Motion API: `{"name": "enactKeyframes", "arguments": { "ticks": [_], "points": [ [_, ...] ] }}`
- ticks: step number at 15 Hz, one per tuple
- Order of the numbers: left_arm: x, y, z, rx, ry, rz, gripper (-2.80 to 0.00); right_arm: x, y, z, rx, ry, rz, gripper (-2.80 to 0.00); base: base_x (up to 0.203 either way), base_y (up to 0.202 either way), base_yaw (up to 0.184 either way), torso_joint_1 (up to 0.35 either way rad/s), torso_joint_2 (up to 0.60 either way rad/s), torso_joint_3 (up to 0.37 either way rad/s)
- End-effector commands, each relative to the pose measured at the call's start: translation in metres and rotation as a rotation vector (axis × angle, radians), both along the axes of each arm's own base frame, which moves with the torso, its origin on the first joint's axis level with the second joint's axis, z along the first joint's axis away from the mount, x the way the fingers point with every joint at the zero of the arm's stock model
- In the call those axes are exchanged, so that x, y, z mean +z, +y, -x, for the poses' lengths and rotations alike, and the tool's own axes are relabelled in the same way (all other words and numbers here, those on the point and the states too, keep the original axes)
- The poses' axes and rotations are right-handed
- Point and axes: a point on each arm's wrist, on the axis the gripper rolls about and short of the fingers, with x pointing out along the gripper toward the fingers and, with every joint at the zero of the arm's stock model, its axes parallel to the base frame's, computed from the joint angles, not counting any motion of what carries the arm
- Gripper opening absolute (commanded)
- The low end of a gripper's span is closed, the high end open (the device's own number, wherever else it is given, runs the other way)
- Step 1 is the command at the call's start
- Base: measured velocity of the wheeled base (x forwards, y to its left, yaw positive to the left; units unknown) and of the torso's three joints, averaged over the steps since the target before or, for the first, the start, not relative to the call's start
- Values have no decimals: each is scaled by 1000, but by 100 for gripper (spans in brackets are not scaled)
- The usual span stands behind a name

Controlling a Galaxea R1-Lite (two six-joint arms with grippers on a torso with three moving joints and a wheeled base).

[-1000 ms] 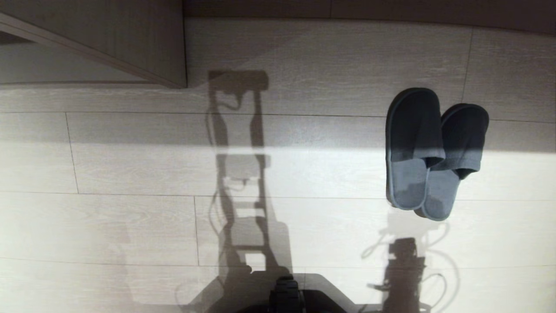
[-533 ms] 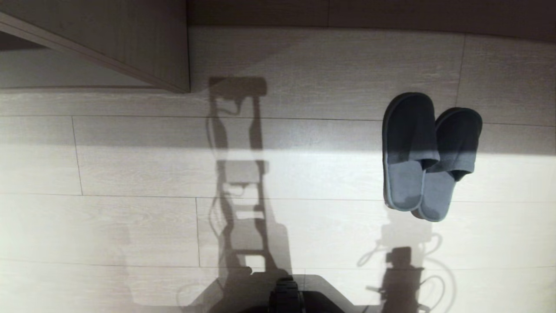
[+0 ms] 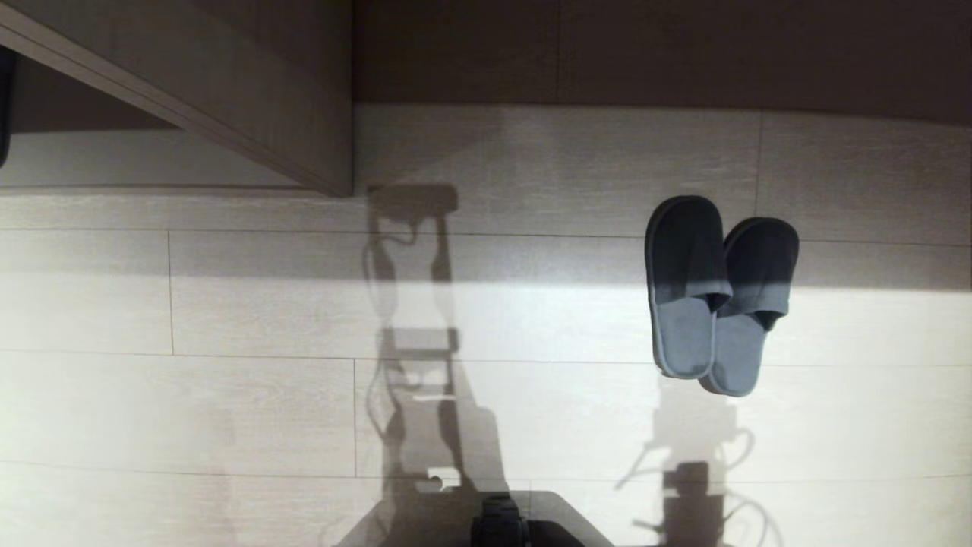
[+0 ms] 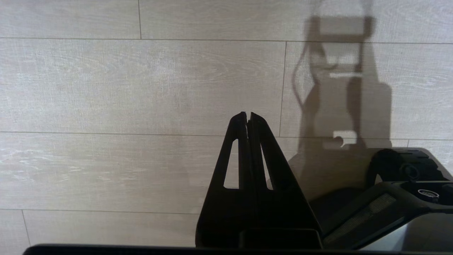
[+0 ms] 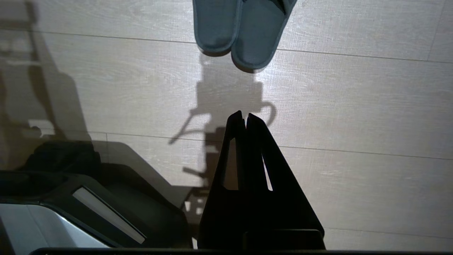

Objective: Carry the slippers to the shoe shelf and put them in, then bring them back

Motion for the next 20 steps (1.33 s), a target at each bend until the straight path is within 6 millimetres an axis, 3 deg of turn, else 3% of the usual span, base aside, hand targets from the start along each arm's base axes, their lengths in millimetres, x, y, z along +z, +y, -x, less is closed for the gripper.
{"name": "enactKeyframes", "arguments": {
  "ticks": [1,20],
  "points": [
    [0,0,0,0,0,0,-280,0,0,0,0,5,0,-280,0,0,0,2,2,203],
    [0,0,0,0,0,-1,-280,0,0,0,0,5,0,-280,0,0,0,1,1,202]
  ]
}}
